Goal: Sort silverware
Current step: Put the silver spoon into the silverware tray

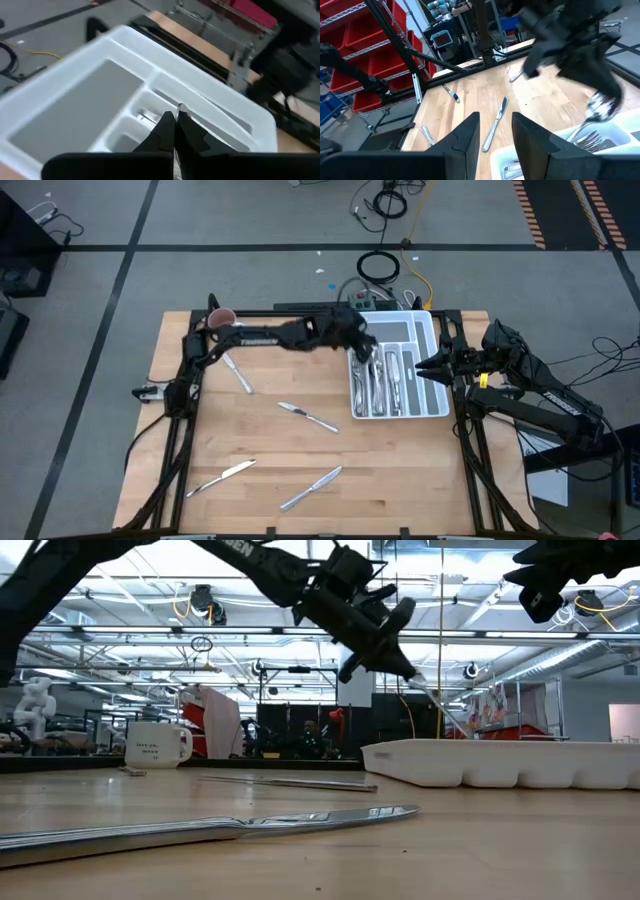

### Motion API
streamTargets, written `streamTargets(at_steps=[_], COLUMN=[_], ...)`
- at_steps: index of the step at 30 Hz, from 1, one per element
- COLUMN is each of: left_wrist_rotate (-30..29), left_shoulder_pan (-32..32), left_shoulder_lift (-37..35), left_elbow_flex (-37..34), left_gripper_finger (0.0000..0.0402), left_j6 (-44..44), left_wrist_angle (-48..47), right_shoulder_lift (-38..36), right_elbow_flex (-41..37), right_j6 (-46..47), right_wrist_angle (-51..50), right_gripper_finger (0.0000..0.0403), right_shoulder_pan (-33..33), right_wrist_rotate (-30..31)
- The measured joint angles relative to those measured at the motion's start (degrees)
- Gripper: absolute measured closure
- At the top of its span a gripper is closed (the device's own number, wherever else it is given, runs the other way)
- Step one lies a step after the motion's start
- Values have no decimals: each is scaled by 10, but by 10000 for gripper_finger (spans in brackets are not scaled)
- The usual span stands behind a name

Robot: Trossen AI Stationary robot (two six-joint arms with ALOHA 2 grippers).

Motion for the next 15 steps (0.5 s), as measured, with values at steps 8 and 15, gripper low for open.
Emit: streamTargets(at_steps=[8, 15], left_wrist_rotate=[51, 109], left_shoulder_pan=[36, 31], left_shoulder_lift=[1, 63], left_elbow_flex=[0, 0], left_gripper_finger=[399, 399], left_j6=[1, -31], left_wrist_angle=[3, 31], right_shoulder_lift=[0, 0], right_elbow_flex=[0, 0], right_j6=[-8, -8], right_wrist_angle=[0, -1], right_gripper_finger=[298, 298], right_shoulder_pan=[0, -1], right_wrist_rotate=[2, 3])
